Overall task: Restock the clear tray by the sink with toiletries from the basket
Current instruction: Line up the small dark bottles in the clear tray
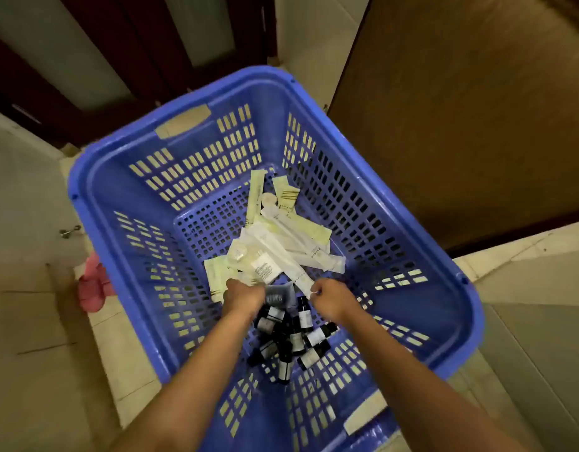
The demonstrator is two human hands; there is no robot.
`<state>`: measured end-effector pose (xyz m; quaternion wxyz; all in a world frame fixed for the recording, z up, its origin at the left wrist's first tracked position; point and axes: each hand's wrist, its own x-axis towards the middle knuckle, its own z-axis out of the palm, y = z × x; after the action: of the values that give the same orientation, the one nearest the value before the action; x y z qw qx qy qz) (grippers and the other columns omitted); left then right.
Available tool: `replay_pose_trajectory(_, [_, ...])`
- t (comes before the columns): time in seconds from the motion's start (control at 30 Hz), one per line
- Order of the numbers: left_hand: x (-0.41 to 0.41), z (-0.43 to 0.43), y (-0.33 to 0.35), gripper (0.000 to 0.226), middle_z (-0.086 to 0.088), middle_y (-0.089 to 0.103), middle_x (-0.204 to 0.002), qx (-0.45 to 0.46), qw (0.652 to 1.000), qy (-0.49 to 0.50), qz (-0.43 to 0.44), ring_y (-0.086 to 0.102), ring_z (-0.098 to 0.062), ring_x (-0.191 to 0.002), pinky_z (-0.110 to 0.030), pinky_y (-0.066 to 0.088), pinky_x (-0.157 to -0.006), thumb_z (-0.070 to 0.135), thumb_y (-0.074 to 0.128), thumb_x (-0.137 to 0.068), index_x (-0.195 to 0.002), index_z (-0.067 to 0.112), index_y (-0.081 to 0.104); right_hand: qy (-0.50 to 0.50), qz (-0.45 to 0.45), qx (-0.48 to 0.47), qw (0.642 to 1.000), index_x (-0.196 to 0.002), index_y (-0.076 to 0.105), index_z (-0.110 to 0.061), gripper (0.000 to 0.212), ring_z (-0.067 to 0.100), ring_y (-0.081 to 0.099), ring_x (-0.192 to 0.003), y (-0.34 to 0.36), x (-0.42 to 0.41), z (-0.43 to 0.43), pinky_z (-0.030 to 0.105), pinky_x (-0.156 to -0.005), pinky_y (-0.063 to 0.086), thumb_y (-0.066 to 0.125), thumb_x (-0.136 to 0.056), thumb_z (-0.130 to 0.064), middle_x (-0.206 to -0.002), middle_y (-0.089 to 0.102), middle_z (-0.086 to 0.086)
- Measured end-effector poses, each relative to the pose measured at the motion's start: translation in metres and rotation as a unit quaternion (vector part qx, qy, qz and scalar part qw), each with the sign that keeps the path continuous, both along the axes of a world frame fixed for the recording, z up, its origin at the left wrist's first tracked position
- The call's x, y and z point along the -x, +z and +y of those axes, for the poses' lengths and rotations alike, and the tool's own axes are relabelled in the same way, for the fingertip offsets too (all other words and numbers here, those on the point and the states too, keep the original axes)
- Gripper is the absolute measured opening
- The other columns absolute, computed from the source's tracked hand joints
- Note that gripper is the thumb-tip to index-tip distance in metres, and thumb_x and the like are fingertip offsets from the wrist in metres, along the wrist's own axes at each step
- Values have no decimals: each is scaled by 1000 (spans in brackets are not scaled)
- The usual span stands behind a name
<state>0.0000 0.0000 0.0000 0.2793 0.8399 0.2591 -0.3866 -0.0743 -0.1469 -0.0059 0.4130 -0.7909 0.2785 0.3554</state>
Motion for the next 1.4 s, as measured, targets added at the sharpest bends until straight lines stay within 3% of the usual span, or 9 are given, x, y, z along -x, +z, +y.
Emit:
replay_pose_trajectory(0.07, [6,-3,-29,53,-20,46,-134,-45,998,52,3,49,-38,-118,-39,47,-93,25,56,-88,-129,-2,37,-42,26,23,999,-121,47,-8,25,15,34,-56,-23,-4,3,27,-50,28,39,-97,-10,-77,43,3])
replay_pose_trajectory(0.13, [19,-5,-47,53,-19,49,-133,-86,993,65,48,49,-37,-120,-37,45,-96,30,56,-86,-127,-2,45,-39,72,49,995,-90,46,-12,7,15,32,-54,-43,-3,11,27,-50,29,42,-96,-11,-70,37,1])
replay_pose_trajectory(0.2, [35,-7,-55,56,-17,46,-137,-99,990,7,100,42,-34,-126,-36,37,-100,39,53,-89,-129,1,47,-41,110,53,992,-71,38,-14,24,17,32,-52,-59,2,21,28,-47,27,45,-94,-12,-65,35,3])
replay_pose_trajectory(0.3, [50,-8,-66,60,-14,30,-146,-125,983,-21,131,25,-31,-132,-38,27,-106,46,42,-92,-136,5,39,-56,115,53,990,-95,55,-12,12,24,50,-67,-78,5,32,30,-57,43,51,-93,-23,-82,55,7])
replay_pose_trajectory(0.37, [54,-8,-72,62,-13,25,-148,-138,981,-6,140,21,-30,-133,-39,27,-107,47,39,-93,-138,4,33,-51,113,69,990,-109,53,-11,26,29,58,-85,-83,7,37,37,-74,49,53,-92,-31,-98,61,10])
replay_pose_trajectory(0.6, [61,-10,-82,66,-16,23,-147,-135,989,-1,64,22,-33,-132,-40,28,-108,47,42,-93,-140,5,25,-23,111,113,987,-115,50,-12,38,31,58,-108,-94,12,44,40,-91,47,52,-91,-42,-116,63,10])
replay_pose_trajectory(0.97, [49,-15,-98,59,-15,30,-143,-136,988,43,60,26,-33,-130,-42,27,-107,50,50,-89,-130,9,40,-66,100,83,989,-93,53,-13,27,27,62,-87,-101,8,39,32,-68,46,59,-87,-38,-95,63,8])
replay_pose_trajectory(1.17, [50,-21,-92,53,-14,32,-136,-137,985,95,36,31,-32,-123,-40,32,-102,47,57,-87,-122,8,49,-97,80,58,990,-71,44,-13,30,15,41,-53,-93,5,37,26,-46,30,60,-88,-32,-63,43,0])
replay_pose_trajectory(1.4, [49,-20,-69,53,-18,44,-136,-73,983,166,13,43,-36,-122,-44,39,-99,40,59,-89,-125,3,49,-286,82,-20,954,-58,42,-11,36,21,40,-52,-73,5,19,29,-53,35,60,-88,-20,-57,41,6])
